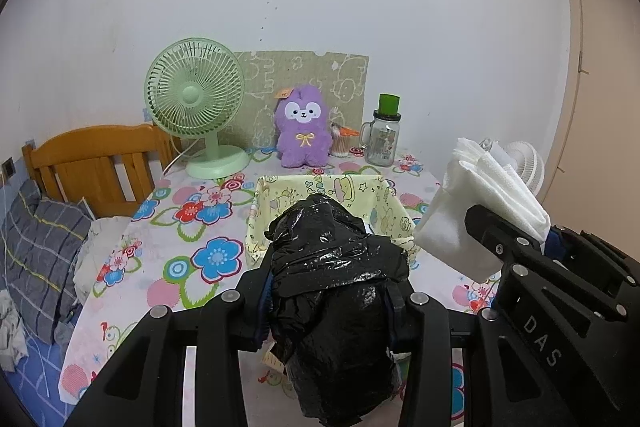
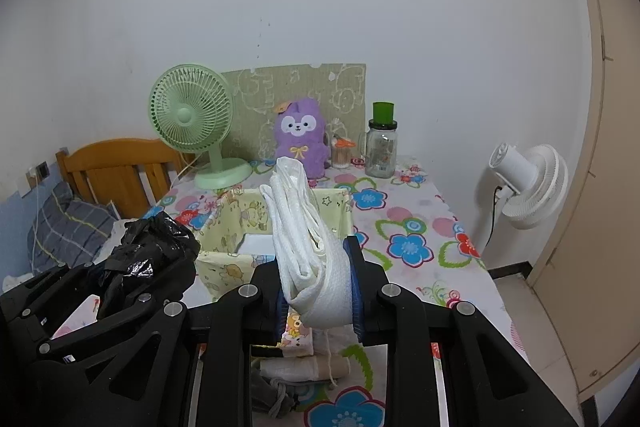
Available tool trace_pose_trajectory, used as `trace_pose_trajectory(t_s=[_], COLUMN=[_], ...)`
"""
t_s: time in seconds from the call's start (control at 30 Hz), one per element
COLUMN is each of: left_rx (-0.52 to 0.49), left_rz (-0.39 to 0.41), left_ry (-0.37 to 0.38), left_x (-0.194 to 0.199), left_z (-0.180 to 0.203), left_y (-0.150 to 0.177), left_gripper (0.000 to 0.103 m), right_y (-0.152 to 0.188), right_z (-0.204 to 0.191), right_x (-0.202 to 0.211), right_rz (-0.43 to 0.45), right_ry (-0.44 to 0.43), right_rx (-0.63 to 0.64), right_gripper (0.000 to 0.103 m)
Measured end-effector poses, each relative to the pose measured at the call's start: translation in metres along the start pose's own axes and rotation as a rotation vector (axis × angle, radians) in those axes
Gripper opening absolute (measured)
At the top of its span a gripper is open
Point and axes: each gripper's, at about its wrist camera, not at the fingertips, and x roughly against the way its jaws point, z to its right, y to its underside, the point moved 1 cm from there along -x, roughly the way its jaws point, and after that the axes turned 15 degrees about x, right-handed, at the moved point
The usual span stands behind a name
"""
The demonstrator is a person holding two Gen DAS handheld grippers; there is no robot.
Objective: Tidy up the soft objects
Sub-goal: 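Carry the black bundle with the left tool while the right tool carries the white cloth to the box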
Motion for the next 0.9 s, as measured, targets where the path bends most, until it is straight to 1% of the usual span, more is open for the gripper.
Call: trace_pose_trajectory(t_s=[0.2, 0.37, 0.67, 0.9], left_rx=[0.000, 0.002, -0.005, 0.002], left_rz=[0.003, 0.004, 0.006, -0.006], left_ry=[-0.001, -0.005, -0.021, -0.033], left_x=[-0.008, -0.020, -0.047, -0.077], left_z=[0.002, 0.003, 0.000, -0.003], left_y=[-0.008, -0.017, -0.037, -0.053], left_gripper=[0.042, 0.042, 0.042, 0.042], right_y=[-0.006, -0.011, -0.028, -0.041], right_z=[0.004, 0.005, 0.008, 0.008], right_x=[-0.005, -0.018, -0.049, -0.077], right_rz=[-0.002, -0.009, -0.015, -0.024], right_ry=[0.005, -0.001, -0.005, -0.008], right_rx=[-0.002, -0.001, -0.003, 0.006], right_gripper=[0.028, 0.028, 0.028, 0.028])
